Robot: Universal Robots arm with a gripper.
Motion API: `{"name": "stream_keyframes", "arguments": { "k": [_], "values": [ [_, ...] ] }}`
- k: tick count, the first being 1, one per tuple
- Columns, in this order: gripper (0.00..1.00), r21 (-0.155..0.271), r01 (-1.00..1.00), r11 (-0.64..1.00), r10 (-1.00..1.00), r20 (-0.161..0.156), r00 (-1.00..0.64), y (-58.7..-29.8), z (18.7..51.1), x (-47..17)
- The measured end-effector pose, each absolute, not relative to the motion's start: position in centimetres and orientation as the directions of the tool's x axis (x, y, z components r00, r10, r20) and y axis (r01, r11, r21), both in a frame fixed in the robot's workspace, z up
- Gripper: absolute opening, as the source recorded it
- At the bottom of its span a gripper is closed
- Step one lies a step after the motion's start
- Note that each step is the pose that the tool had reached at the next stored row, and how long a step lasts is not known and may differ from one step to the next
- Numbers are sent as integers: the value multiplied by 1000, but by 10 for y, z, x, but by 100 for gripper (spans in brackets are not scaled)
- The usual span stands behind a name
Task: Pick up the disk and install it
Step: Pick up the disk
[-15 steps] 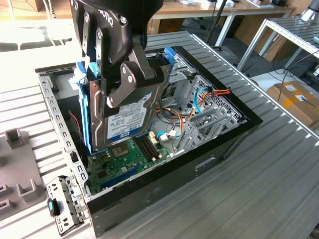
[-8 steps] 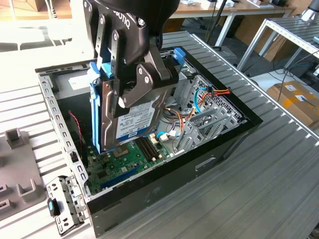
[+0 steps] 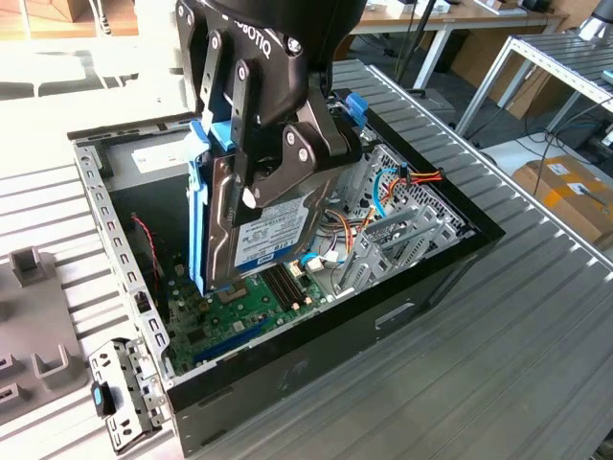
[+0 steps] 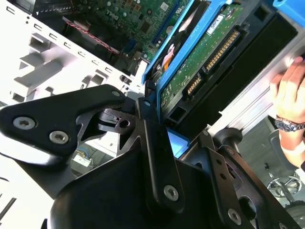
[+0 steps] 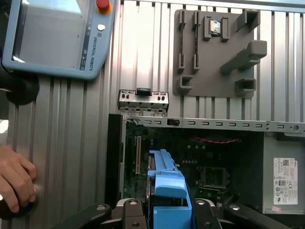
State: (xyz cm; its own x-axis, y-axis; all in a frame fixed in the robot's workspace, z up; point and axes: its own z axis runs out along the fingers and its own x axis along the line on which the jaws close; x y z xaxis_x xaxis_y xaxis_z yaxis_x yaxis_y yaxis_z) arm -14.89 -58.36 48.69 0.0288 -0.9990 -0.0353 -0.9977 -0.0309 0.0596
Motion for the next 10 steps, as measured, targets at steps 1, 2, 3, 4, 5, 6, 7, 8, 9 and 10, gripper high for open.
{"name": "stream_keyframes", "arguments": {
  "k": [1, 2, 3, 4, 5, 6, 7, 8, 9, 10],
  "values": [
    [37, 60, -998, -31, -999, -35, 29, -584, 487, -148],
    [37, 60, -998, -31, -999, -35, 29, -584, 487, -148],
    [37, 60, -998, -31, -999, -35, 29, -585, 487, -147],
    [37, 60, -998, -31, -999, -35, 29, -585, 487, -146],
    [37, 60, -998, -31, -999, -35, 29, -586, 487, -146],
    [37, 60, -998, -31, -999, -35, 29, -586, 487, -145],
    [37, 60, -998, -31, -999, -35, 29, -587, 487, -144],
    [37, 60, -998, -31, -999, -35, 29, -587, 487, -143],
    [37, 60, -998, -31, -999, -35, 29, -588, 487, -143],
    [37, 60, -998, -31, -999, -35, 29, -588, 487, -142]
  ]
}}
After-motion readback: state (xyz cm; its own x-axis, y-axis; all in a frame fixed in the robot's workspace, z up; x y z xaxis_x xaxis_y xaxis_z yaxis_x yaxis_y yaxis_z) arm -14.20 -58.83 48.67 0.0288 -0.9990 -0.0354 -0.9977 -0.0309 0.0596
